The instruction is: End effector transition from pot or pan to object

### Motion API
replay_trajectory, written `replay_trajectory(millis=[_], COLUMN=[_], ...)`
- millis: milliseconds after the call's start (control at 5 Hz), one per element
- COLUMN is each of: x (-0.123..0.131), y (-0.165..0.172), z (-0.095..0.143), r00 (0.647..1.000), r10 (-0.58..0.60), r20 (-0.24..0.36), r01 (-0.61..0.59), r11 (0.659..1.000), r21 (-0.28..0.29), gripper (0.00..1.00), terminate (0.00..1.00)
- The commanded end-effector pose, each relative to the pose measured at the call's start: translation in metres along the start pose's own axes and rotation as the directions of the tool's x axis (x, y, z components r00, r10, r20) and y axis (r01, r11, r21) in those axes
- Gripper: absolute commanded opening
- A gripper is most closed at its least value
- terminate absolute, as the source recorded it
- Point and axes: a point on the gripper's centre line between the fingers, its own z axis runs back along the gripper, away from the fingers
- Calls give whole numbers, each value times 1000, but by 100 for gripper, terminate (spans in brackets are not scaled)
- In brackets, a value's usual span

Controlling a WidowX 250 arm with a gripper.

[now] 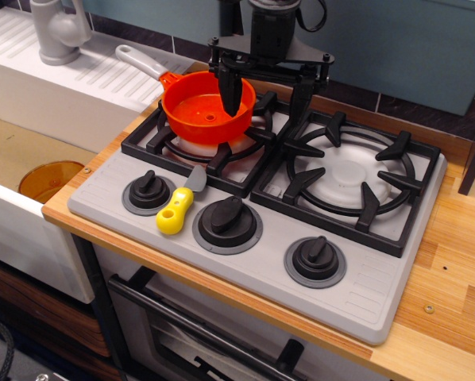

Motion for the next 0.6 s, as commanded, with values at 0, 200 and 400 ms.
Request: replay_trajectory(millis=[0,200,400], x=[0,-6,-17], y=[0,8,14], z=[0,23,47], r00=[1000,1000,999], r10=[0,6,29], r20=[0,-15,-32], r01=[0,-6,-28], r11=[1000,1000,998], r21=[0,3,51], gripper=[100,100,100], terminate=[0,0,0])
